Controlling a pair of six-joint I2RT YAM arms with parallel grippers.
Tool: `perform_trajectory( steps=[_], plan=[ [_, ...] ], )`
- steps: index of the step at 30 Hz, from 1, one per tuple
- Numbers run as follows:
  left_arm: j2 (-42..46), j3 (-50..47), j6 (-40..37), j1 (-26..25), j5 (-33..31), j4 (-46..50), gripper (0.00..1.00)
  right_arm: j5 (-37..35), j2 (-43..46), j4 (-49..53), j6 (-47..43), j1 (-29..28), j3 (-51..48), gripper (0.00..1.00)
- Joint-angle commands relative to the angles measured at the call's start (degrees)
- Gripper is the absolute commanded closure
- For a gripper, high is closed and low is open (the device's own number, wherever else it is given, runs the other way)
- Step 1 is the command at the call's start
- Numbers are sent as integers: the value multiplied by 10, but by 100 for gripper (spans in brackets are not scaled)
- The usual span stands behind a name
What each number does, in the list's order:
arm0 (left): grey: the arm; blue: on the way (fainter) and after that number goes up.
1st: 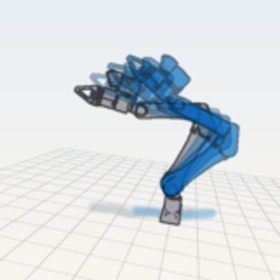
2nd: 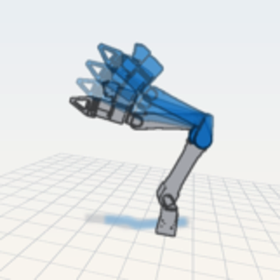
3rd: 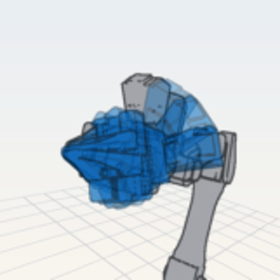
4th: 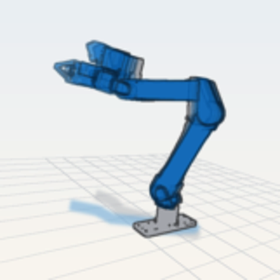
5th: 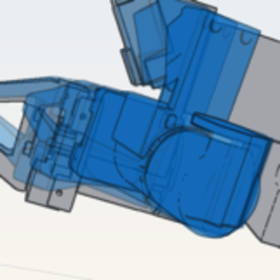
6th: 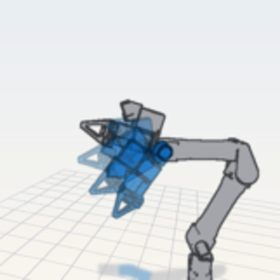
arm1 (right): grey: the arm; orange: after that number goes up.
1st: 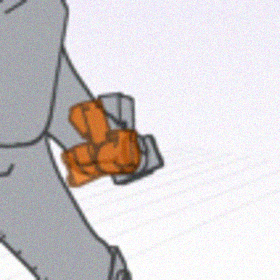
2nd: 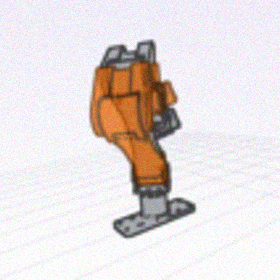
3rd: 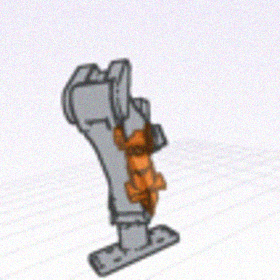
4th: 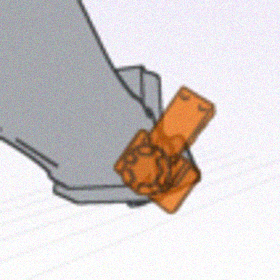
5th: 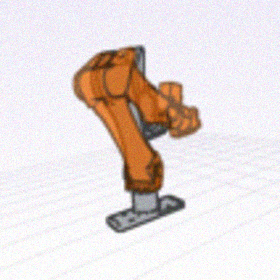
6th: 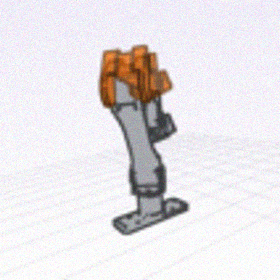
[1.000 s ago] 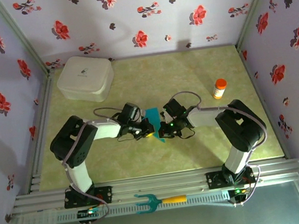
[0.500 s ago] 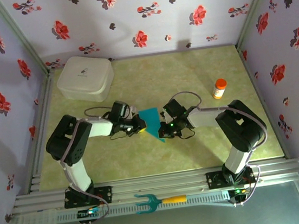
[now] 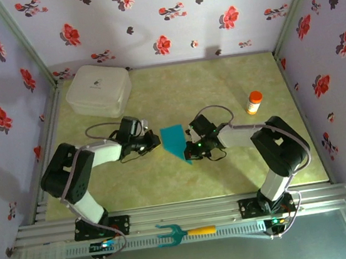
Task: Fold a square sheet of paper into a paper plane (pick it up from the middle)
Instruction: Third fold the triangle at the center of the table.
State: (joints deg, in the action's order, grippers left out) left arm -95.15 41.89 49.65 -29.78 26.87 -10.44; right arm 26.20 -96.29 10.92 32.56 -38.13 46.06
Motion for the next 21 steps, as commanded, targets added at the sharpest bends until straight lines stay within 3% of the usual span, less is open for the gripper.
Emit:
perform_trajectory(
  steps=[1, 9, 11, 12, 17, 21],
  plan=[
    [21, 8, 15, -13, -28, -5, 96, -36, 24, 80, -62, 5, 16, 100],
    [7, 23, 23, -41, -27, -4, 88, -100, 86, 78, -59, 19, 20, 93],
    [4, 24, 34, -41, -38, 5, 85, -117, 88, 65, -43, 22, 17, 80],
    [3, 25, 35, -41, -39, 6, 84, -118, 88, 55, -38, 22, 14, 77],
    [3, 27, 33, -40, -40, 13, 74, -91, 58, 16, -22, 23, 23, 66],
    [-2, 33, 31, -39, -39, 22, 70, -59, 27, -16, -11, 24, 38, 66]
  ],
)
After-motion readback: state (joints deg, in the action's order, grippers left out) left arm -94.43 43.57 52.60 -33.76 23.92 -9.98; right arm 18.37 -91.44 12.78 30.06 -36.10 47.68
